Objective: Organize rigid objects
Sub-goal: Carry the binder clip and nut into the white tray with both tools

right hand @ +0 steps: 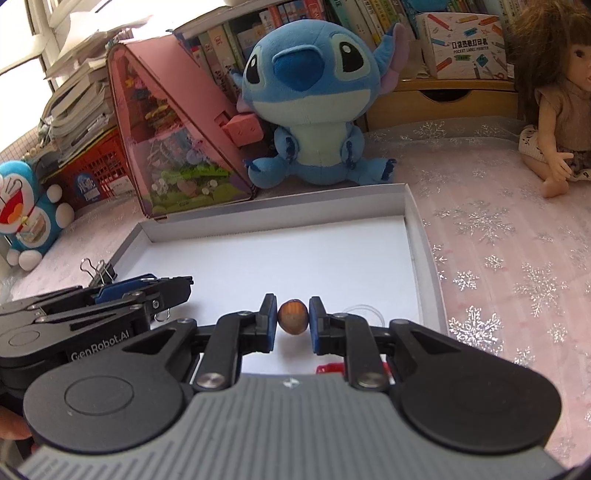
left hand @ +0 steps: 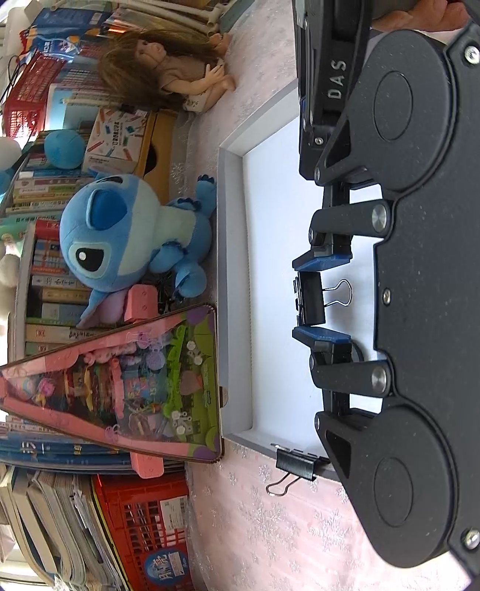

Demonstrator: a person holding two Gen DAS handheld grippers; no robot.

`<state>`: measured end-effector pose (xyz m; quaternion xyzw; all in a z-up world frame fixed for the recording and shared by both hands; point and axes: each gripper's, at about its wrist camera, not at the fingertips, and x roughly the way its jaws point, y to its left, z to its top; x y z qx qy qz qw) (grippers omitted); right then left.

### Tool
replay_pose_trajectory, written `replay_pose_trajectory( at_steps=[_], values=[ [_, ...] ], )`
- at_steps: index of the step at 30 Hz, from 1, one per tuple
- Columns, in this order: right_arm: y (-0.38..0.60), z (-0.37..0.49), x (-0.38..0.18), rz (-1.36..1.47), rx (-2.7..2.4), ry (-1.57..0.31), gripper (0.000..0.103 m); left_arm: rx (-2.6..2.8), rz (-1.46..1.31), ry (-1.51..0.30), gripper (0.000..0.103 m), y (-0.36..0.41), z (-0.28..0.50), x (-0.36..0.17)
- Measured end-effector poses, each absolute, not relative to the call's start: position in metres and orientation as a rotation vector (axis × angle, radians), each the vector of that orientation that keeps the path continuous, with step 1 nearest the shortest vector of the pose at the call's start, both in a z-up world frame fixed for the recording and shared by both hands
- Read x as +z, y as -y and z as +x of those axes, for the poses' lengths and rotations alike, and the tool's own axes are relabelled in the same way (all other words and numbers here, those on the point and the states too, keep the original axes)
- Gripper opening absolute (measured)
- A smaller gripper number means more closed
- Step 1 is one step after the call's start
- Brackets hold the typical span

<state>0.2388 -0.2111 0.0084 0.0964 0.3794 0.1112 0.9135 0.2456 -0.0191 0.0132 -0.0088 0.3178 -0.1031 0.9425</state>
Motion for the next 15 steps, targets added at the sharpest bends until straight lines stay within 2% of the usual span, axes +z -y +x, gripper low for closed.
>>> replay_pose_trajectory(
  at_steps=[11,15],
  values=[
    [0.2089,0.2368,0.0056,0.163,0.219,-0.775,0.023,-0.208,-0.006,-0.671,0.03,0.0225,0.2462,0.0049],
    [0.2114,0.2334,0.0089,0.168,0.221,-0.758,0.028,-0.213,-0.002,-0.656,0.031,0.023,0.2435,0.0083]
  ],
)
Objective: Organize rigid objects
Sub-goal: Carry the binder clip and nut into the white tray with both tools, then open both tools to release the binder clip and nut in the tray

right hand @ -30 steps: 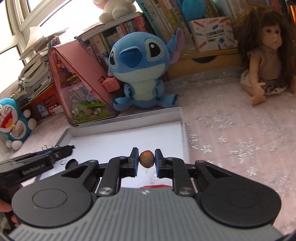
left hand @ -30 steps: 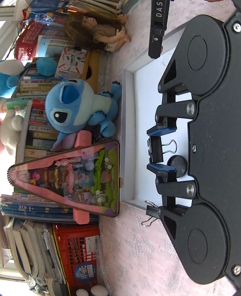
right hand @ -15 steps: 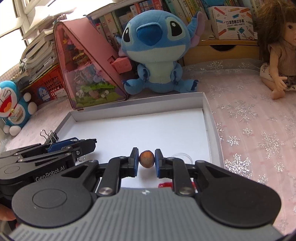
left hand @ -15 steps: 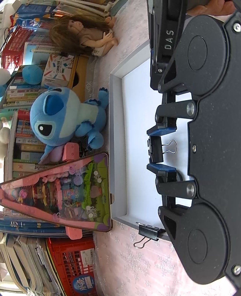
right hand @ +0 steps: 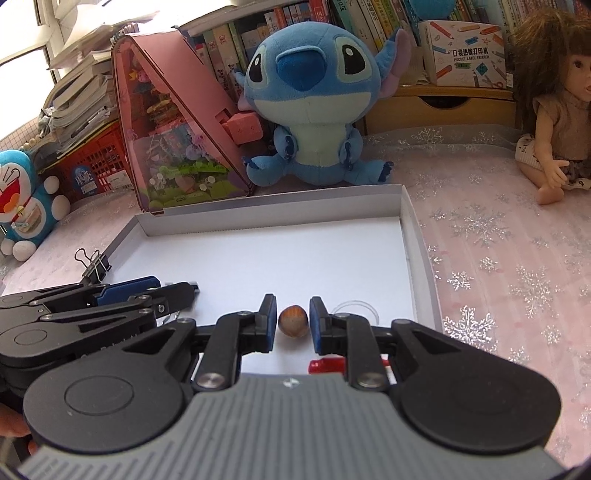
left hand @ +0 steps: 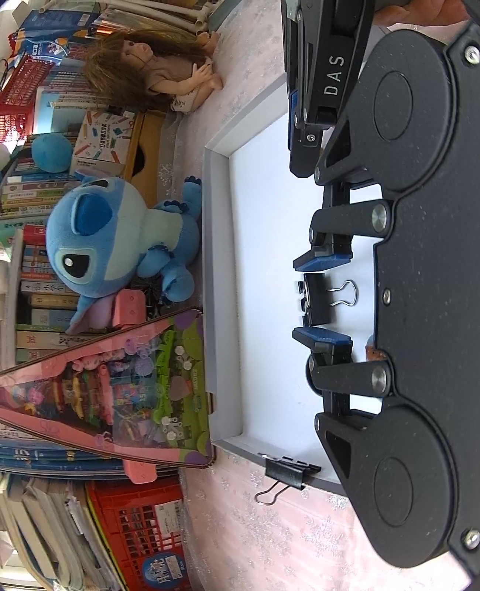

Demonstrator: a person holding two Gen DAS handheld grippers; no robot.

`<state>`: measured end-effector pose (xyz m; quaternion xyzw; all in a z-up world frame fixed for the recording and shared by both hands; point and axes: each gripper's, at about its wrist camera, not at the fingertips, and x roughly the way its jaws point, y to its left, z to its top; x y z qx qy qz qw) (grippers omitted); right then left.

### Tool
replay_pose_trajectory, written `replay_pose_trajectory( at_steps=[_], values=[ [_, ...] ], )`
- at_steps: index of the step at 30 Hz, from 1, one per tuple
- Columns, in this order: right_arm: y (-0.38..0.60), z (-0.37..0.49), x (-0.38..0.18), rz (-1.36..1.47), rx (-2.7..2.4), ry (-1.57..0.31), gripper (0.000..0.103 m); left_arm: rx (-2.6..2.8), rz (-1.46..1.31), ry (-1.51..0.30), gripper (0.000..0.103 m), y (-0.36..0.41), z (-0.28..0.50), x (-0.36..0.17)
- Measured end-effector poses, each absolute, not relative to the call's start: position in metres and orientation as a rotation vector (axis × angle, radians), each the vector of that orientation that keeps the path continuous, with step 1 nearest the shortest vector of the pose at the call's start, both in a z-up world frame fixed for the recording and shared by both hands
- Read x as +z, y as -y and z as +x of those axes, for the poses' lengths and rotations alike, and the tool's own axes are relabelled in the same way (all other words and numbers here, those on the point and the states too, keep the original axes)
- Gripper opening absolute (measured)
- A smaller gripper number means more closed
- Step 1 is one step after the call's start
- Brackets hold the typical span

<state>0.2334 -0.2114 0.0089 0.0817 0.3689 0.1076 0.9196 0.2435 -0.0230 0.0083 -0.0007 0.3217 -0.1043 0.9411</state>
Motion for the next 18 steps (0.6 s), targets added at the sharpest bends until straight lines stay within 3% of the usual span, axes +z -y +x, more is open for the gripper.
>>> replay_pose_trajectory(
  at_steps=[2,4,6,8,13,18],
  values=[
    [0.213,0.231,0.012,0.168,0.22,-0.746,0.028,-0.217,-0.005,-0.648,0.033,0.023,0.241,0.012],
    [0.214,0.228,0.015,0.17,0.221,-0.736,0.036,-0.221,-0.011,-0.639,0.043,0.022,0.238,0.016],
    [0.216,0.224,0.019,0.169,0.221,-0.72,0.045,-0.221,-0.009,-0.627,0.045,0.021,0.234,0.021],
    [0.217,0.219,0.024,0.159,0.219,-0.703,0.048,-0.217,-0.006,-0.622,0.05,0.02,0.23,0.024],
    [0.219,0.204,0.034,0.107,0.202,-0.66,0.065,-0.21,-0.009,-0.609,0.072,0.015,0.217,0.032],
    [0.224,0.187,0.04,0.074,0.187,-0.634,0.077,-0.21,-0.016,-0.606,0.077,0.008,0.201,0.038]
  ],
)
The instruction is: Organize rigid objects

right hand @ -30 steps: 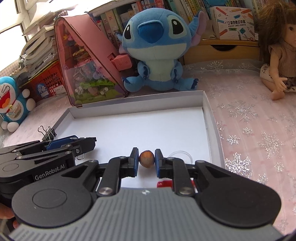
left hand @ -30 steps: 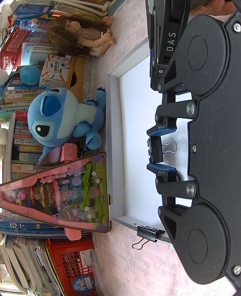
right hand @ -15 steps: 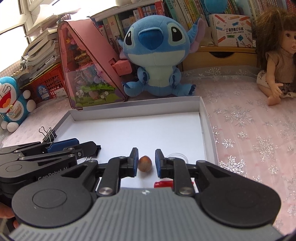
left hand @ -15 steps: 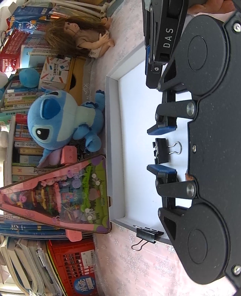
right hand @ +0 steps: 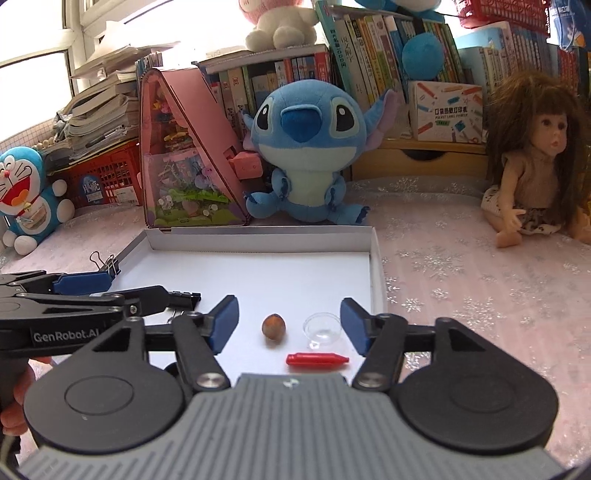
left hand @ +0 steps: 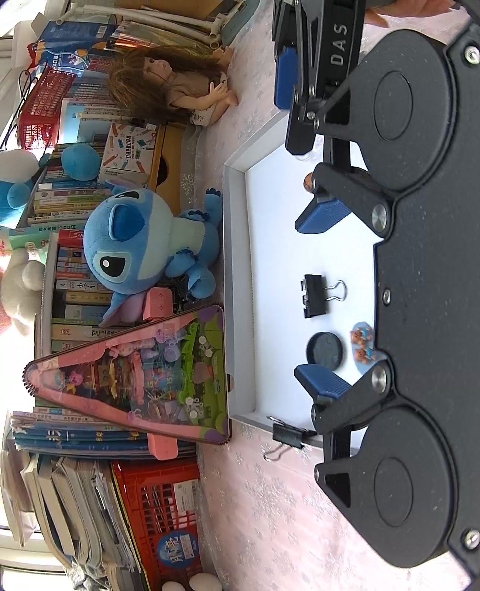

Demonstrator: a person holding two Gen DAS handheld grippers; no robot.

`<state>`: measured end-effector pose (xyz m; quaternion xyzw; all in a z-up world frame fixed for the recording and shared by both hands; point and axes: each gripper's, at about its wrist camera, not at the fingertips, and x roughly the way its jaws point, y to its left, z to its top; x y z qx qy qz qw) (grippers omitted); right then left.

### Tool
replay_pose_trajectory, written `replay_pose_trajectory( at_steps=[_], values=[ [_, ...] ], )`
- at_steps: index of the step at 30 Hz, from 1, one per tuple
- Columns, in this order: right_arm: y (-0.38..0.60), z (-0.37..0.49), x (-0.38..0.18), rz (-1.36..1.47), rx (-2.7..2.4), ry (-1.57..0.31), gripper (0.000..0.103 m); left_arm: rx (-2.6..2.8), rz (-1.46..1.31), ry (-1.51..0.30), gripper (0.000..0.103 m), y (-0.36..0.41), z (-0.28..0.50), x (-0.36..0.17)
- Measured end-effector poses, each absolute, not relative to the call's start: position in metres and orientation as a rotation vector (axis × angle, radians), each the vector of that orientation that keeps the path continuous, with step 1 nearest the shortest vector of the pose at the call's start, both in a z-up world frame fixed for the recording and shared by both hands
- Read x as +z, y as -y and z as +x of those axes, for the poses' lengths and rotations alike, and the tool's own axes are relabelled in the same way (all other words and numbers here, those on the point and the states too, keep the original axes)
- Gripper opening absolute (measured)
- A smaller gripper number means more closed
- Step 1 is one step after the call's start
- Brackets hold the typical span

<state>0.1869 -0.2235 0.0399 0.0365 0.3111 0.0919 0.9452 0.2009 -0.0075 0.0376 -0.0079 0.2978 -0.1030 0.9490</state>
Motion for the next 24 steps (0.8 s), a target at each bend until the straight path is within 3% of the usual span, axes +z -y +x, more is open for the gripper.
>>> replay_pose_trajectory(
  at_steps=[16,24],
  values=[
    [0.234,0.136,0.042,0.086,0.098,-0.631,0.09,-0.217,-0.05,-0.564,0.081,-0.012,0.133,0.043],
    [0.237,0.106,0.04,0.087,0.097,-0.6,0.103,-0.22,-0.053,-0.566,0.082,-0.017,0.103,0.041]
  ],
)
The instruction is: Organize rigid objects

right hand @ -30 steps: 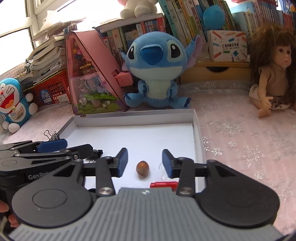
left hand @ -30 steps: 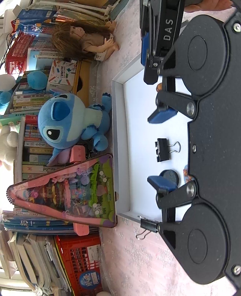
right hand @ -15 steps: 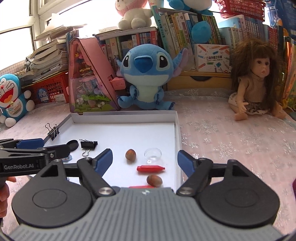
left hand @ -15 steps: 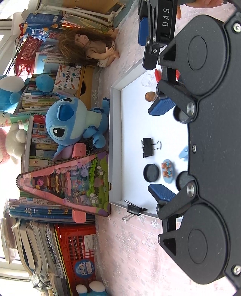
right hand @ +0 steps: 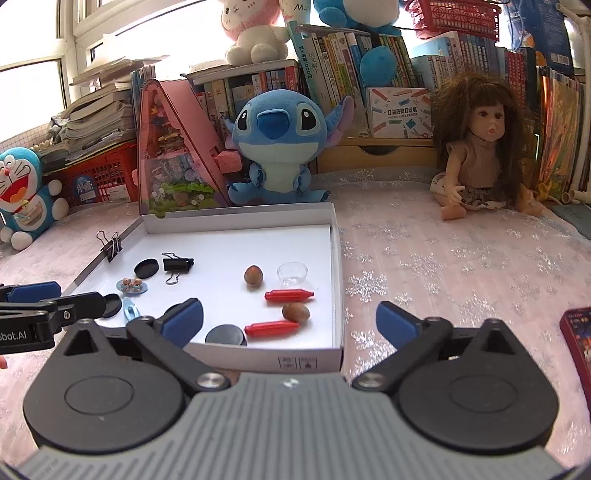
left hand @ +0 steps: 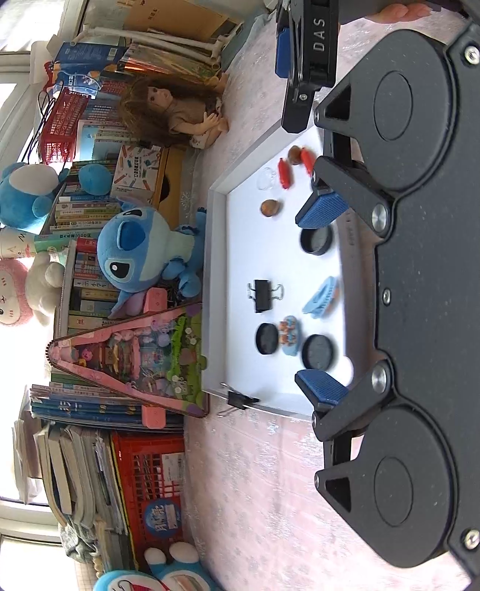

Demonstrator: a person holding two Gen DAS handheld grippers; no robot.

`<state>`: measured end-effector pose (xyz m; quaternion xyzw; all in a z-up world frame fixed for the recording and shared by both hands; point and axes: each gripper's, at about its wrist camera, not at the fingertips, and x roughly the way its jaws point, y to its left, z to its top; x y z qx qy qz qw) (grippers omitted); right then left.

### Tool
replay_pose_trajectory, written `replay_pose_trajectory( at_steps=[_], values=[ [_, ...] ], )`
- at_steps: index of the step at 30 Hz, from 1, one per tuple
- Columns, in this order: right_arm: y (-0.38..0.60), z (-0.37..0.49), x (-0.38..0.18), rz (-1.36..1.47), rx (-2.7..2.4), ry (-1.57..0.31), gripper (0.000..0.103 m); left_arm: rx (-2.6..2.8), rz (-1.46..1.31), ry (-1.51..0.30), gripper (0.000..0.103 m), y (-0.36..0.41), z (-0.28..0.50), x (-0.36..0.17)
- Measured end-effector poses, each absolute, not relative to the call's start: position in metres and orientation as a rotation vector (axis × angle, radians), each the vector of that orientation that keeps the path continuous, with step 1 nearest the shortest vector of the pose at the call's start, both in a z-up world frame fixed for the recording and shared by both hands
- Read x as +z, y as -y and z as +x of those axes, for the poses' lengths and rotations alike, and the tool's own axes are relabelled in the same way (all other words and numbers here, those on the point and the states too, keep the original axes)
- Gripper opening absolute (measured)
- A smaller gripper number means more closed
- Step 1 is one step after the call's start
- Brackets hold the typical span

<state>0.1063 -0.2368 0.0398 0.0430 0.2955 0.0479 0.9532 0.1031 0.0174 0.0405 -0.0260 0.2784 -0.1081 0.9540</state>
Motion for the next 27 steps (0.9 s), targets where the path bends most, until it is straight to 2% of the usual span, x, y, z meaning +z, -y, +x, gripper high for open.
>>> replay_pose_trajectory(
  at_steps=[27],
  values=[
    [0.225,0.074,-0.002,-0.002,0.089,-0.687,0.103,-0.153,-0.034,-0.664,0.085,-0.015,0.08,-0.005]
  ],
)
